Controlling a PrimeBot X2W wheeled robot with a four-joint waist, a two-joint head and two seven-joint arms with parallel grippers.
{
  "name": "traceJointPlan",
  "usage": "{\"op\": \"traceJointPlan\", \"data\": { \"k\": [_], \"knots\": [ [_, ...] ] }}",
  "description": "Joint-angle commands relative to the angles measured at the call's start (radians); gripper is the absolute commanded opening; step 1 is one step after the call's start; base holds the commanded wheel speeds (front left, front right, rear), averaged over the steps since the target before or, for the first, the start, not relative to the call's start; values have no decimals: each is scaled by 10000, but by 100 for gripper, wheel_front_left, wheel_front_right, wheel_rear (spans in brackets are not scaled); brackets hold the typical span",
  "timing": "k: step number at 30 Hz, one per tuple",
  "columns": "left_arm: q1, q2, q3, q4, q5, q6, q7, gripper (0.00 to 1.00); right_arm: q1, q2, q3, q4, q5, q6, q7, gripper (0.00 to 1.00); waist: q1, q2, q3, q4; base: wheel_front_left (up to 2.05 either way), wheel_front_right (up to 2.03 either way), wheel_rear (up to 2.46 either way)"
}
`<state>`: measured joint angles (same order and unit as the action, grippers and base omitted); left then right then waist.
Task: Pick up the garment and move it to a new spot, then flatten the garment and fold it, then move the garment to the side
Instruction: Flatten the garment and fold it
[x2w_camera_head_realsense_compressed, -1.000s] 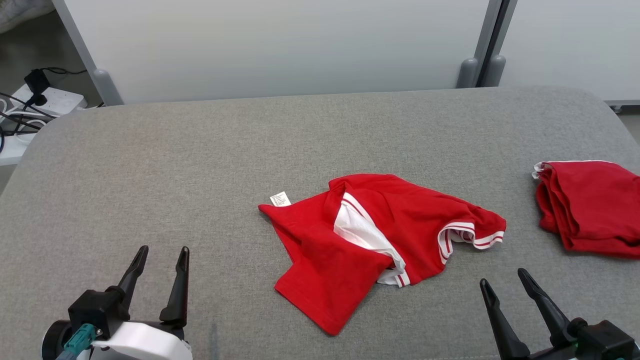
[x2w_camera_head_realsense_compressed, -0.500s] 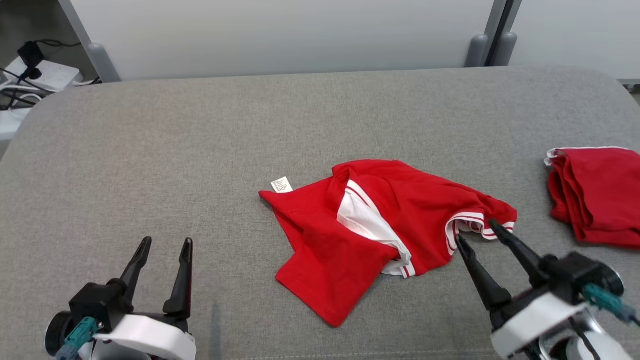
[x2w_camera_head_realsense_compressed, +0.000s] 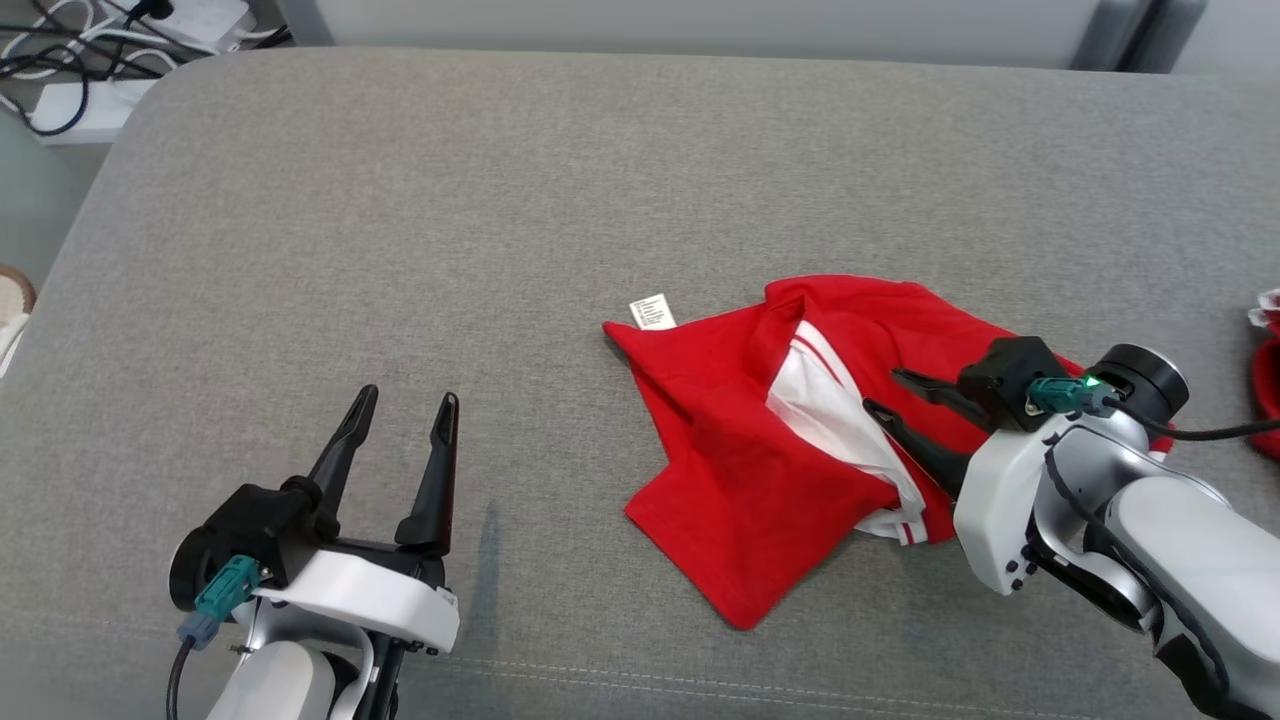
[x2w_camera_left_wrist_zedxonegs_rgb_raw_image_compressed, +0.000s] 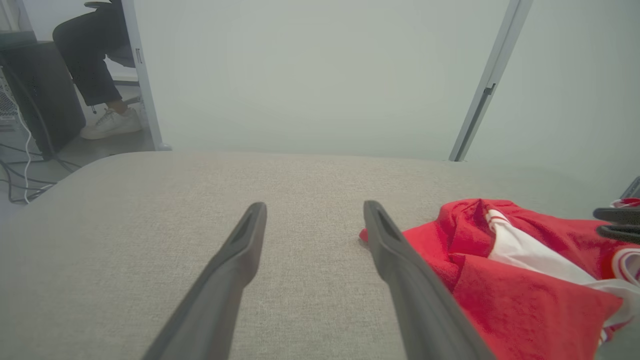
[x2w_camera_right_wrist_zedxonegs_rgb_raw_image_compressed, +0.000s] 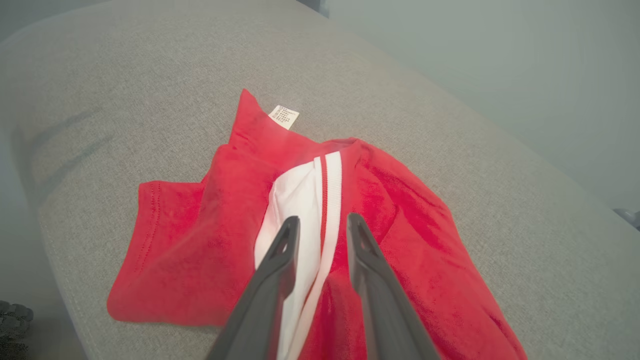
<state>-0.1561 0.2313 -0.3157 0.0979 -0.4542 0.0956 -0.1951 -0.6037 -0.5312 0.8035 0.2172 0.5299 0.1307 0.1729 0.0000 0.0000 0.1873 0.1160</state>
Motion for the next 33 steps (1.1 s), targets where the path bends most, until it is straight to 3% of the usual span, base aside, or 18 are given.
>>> {"op": "traceJointPlan", "data": {
  "k": [1,5,12,14,15,16,24,33],
  "knots": [
    [-575,93,293,-46,-40,-143,-148,100,-345,-243,396,5,188,0,29,46,0,0,269,390,0,0,0],
    [-840,-91,251,379,-78,-308,-369,100,-1087,-498,1387,496,475,0,33,46,0,0,467,709,0,0,0],
    [-1055,-257,245,748,-72,-462,-529,100,-1664,-667,2194,881,764,0,79,49,0,0,626,872,0,0,0],
    [-1116,-309,251,847,-61,-507,-564,100,-1790,-702,2437,957,885,0,136,32,0,0,645,892,0,0,0],
    [-1139,-333,258,894,-55,-526,-579,100,-1836,-709,2486,997,953,0,88,10,0,0,646,893,0,0,0],
    [-1156,-360,265,940,-49,-545,-592,100,-1867,-720,2490,1070,1003,0,38,0,0,0,642,894,0,0,0],
    [-1174,-490,396,1167,21,-674,-650,100,-1583,-866,1904,1373,1515,0,-788,0,0,0,590,756,0,0,0],
    [-1133,-419,512,1230,165,-804,-662,100,-301,-967,-78,1234,2672,0,-2216,0,0,0,432,438,0,0,0]
  ]
}}
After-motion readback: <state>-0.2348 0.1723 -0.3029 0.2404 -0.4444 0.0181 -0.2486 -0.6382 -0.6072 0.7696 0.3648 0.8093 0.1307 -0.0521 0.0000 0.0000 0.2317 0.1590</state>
